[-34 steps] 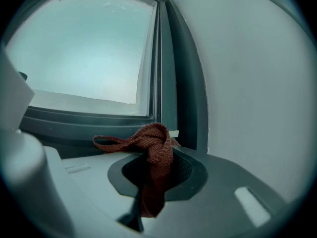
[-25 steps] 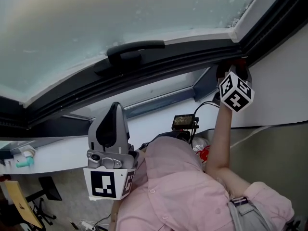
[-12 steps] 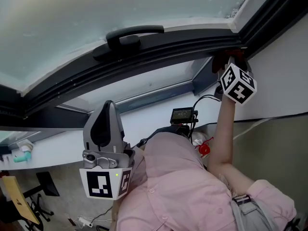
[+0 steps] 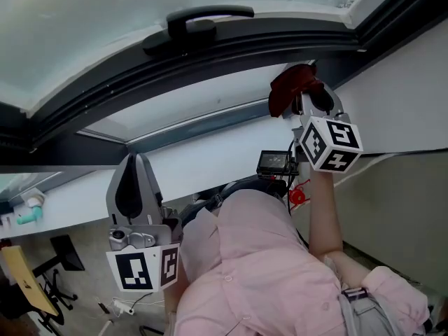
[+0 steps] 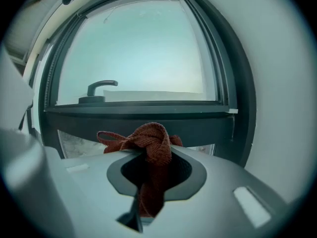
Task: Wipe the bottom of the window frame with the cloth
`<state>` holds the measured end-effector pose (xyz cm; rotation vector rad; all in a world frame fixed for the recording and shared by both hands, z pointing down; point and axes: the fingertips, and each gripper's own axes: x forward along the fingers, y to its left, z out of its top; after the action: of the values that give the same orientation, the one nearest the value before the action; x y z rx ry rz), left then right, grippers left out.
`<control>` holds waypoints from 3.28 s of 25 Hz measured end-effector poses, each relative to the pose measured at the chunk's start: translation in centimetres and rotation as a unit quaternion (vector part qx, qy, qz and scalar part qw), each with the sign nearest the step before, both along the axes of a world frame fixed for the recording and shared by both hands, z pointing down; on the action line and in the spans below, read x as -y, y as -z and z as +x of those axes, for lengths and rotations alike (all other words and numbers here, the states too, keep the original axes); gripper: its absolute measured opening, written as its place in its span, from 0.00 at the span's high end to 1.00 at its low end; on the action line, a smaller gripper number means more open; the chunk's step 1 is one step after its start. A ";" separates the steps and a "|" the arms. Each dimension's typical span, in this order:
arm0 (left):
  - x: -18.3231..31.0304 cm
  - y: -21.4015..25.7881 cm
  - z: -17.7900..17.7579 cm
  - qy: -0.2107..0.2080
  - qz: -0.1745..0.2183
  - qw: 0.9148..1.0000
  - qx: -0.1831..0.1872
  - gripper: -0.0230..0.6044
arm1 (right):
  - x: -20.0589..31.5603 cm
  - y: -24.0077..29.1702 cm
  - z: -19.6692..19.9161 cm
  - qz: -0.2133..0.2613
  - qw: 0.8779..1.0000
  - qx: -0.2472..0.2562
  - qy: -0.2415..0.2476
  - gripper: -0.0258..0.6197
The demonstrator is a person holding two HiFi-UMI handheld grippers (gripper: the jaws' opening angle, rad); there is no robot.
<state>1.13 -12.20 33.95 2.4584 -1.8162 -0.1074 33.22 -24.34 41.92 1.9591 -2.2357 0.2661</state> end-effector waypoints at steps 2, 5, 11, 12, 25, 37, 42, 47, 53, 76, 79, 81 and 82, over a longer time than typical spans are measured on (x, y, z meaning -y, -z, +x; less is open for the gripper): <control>-0.3 -0.5 -0.8 0.002 -0.012 1.000 0.000 0.97 | -1.1 -0.1 -1.2 -0.008 1.000 0.002 0.015 0.87; -0.8 -1.4 -1.5 -0.008 -0.031 0.999 0.001 0.97 | -3.4 0.4 -2.4 -0.010 0.999 0.019 0.031 0.87; -1.6 -3.3 -2.3 -0.057 -0.052 0.997 -0.006 0.97 | -9.3 2.0 -4.4 0.009 0.999 0.013 0.031 0.87; -1.8 -3.3 -2.3 -0.068 -0.052 0.996 -0.007 0.97 | -10.2 2.2 -4.8 0.010 1.000 0.007 0.027 0.87; -7.2 -1.5 -6.7 -0.141 -0.024 0.989 0.033 0.97 | -19.8 4.5 -14.1 0.032 0.999 -0.003 0.023 0.86; -9.2 -0.8 -7.4 -0.102 -0.014 0.993 0.054 0.97 | -19.4 4.5 -18.7 0.031 0.994 -0.044 0.100 0.86; -10.1 -0.6 -5.2 -0.093 -0.016 0.994 0.055 0.97 | -19.3 4.5 -18.0 0.023 0.991 -0.043 0.125 0.86; -10.6 -1.3 -4.2 -0.078 -0.019 0.995 0.054 0.97 | -19.6 4.2 -16.7 0.028 0.990 -0.044 0.134 0.86; -11.3 -1.2 -3.4 -0.059 -0.011 0.997 0.055 0.97 | -20.5 4.1 -15.4 0.032 0.988 -0.048 0.141 0.86; -12.3 -0.6 0.7 -0.071 -0.003 0.995 0.065 0.97 | -20.9 3.7 -12.3 0.026 0.988 -0.047 0.145 0.86; -12.4 -0.7 1.0 -0.070 -0.003 0.995 0.064 0.97 | -20.8 3.5 -11.9 0.026 0.988 -0.049 0.145 0.86; -12.4 -0.7 1.1 -0.070 -0.003 0.996 0.063 0.97 | -20.8 3.4 -11.9 0.026 0.988 -0.049 0.147 0.86; -12.5 -0.7 1.2 -0.069 -0.003 0.996 0.063 0.97 | -20.8 3.4 -11.9 0.026 0.987 -0.050 0.149 0.86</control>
<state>2.30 0.27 34.68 2.6336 -1.6803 0.0625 21.28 -3.57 38.52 1.5900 -2.4471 0.0714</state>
